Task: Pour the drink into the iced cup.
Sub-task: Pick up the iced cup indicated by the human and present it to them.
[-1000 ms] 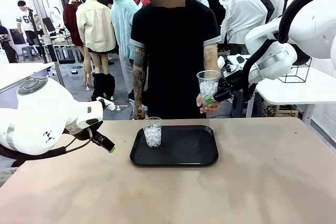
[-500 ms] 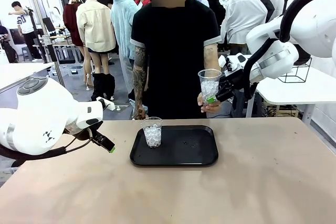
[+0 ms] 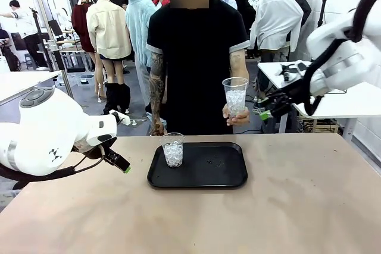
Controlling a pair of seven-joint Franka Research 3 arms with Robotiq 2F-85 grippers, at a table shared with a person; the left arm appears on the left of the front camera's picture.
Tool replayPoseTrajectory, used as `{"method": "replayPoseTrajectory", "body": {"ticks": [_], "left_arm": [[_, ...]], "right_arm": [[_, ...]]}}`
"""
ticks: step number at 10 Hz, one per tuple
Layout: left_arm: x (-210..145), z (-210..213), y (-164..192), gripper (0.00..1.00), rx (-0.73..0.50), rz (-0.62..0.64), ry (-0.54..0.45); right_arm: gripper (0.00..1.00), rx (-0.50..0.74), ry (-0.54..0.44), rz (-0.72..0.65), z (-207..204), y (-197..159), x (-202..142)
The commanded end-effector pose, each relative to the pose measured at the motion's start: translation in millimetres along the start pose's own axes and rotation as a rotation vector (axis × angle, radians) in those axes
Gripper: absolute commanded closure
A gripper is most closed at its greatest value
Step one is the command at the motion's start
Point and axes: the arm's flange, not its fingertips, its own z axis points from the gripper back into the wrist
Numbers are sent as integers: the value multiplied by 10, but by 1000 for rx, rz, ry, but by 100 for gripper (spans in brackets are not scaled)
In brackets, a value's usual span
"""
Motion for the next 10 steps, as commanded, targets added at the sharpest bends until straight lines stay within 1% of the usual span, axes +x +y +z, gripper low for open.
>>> {"method": "replayPoseTrajectory", "body": {"ticks": [1, 3, 5, 7, 8, 9, 10], "left_arm": [[-2, 9, 17, 0, 0, 4, -2], [-2, 9, 17, 0, 0, 4, -2], [-2, 9, 17, 0, 0, 4, -2], [-2, 9, 17, 0, 0, 4, -2], [-2, 9, 17, 0, 0, 4, -2], [-2, 9, 17, 0, 0, 4, -2], [-2, 9, 17, 0, 0, 4, -2]], "right_arm": [[0, -198, 48, -215, 300, 495, -138], [0, -376, 112, -493, 664, 800, -309], [0, -644, 162, -813, 1059, 1162, -483], [0, -809, 207, -1050, 1300, 1424, -656], [0, -841, 231, -1142, 1387, 1516, -728], [0, -819, 245, -1196, 1457, 1550, -774], [0, -881, 282, -1249, 1541, 1563, -775]]}}
